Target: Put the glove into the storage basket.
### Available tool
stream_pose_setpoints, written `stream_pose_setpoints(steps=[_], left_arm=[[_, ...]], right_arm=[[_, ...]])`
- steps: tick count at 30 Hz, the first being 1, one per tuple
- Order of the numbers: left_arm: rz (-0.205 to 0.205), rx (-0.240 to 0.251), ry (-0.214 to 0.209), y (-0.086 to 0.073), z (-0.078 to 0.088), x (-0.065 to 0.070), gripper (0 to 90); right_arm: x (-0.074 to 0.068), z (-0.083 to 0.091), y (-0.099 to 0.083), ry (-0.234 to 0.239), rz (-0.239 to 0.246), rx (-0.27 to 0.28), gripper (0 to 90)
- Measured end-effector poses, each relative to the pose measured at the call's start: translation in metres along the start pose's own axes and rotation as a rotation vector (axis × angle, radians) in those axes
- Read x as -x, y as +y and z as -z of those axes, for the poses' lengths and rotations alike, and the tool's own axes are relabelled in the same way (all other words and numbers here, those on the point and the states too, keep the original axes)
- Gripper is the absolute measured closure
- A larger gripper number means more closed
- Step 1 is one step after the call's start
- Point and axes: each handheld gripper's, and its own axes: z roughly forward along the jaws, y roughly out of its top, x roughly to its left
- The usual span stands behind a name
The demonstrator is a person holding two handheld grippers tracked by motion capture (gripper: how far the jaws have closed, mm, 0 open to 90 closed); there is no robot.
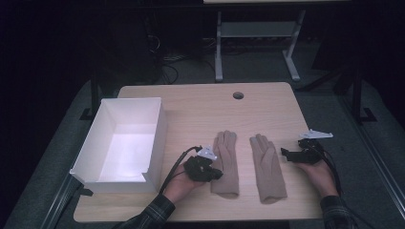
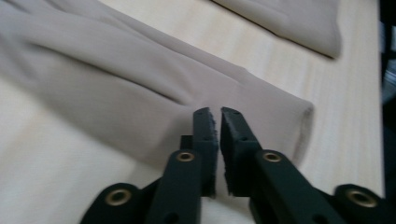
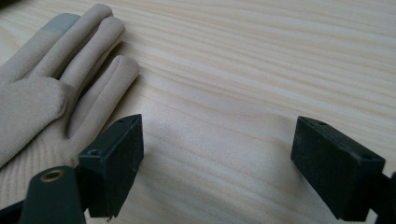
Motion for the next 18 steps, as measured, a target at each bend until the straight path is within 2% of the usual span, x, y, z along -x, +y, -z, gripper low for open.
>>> stream_pose_setpoints(steps=[1,2,5,6,7,9,15,18], left_arm=[[0.000,0.000,0.000,0.000,0.000,0.000,76.5],[0.009,0.011,0.024,0.001,0.001,-0.004,76.5],[0.021,0.008,0.091,0.004,0.002,-0.019,69.5],[0.033,0.023,0.121,0.007,0.001,-0.027,66.5],[0.033,0.023,0.121,0.007,0.001,-0.027,64.2],[0.047,0.035,0.151,0.011,-0.002,-0.038,61.4],[0.082,0.029,0.177,0.012,-0.015,-0.050,56.1],[0.085,0.015,0.175,0.011,-0.020,-0.050,55.7]], right_arm=[[0.000,0.000,0.000,0.000,0.000,0.000,16.7],[0.000,0.000,0.000,0.000,-0.001,0.000,16.7],[0.000,0.000,0.000,0.001,0.001,0.001,16.7],[0.000,0.000,0.000,0.001,0.001,0.000,16.7],[0.000,0.000,0.000,0.001,0.001,0.000,16.7],[0.000,0.000,0.000,0.001,0.002,0.000,16.8],[0.000,0.000,0.000,0.001,0.002,0.000,16.7],[0.000,0.000,0.000,0.002,0.002,0.000,16.7]])
